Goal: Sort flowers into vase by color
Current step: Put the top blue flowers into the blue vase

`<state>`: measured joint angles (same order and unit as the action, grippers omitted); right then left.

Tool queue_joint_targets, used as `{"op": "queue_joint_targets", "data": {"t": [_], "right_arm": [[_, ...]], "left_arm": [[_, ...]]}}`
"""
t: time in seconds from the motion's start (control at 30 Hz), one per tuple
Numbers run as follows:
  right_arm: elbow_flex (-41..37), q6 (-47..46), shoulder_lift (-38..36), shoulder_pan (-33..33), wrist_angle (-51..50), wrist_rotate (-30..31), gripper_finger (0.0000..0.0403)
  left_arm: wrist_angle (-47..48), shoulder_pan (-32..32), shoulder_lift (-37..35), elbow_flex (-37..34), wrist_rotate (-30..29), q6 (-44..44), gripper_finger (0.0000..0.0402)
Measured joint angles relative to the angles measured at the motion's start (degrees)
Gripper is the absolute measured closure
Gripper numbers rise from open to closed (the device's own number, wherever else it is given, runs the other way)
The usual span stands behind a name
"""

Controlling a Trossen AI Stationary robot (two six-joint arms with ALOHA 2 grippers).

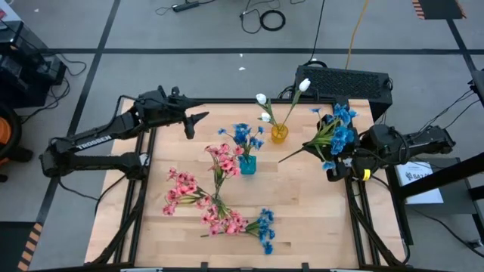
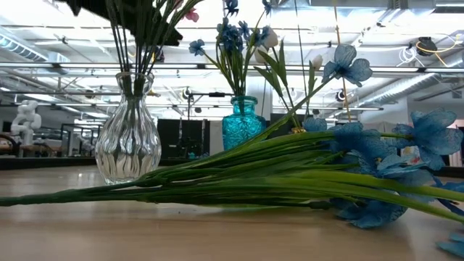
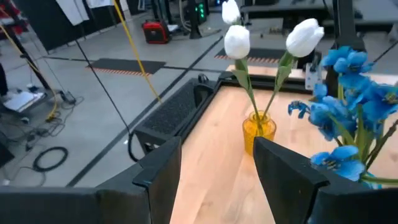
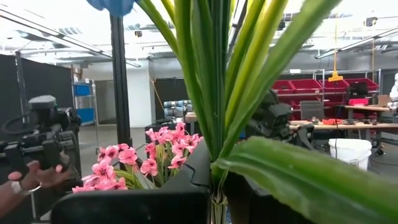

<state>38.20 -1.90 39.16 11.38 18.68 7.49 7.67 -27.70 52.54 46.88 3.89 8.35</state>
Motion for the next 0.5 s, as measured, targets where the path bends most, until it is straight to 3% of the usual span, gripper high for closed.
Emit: {"op": "queue_joint_targets", "data": {"t": [0.27,0.5], "right_arm": [[0.0,0.93,0.02,0.0,-0.02,0.07,0.0392],[0.04,1.07,0.04,0.0,-0.05,0.07,0.0392]], "left_arm": [[-13.03,-5.17,-0.22,-11.46,5.54,-5.56,0.0194],[-17.93,-5.87,-0.18,-19.26,12.94,-10.9,0.0194]]}}
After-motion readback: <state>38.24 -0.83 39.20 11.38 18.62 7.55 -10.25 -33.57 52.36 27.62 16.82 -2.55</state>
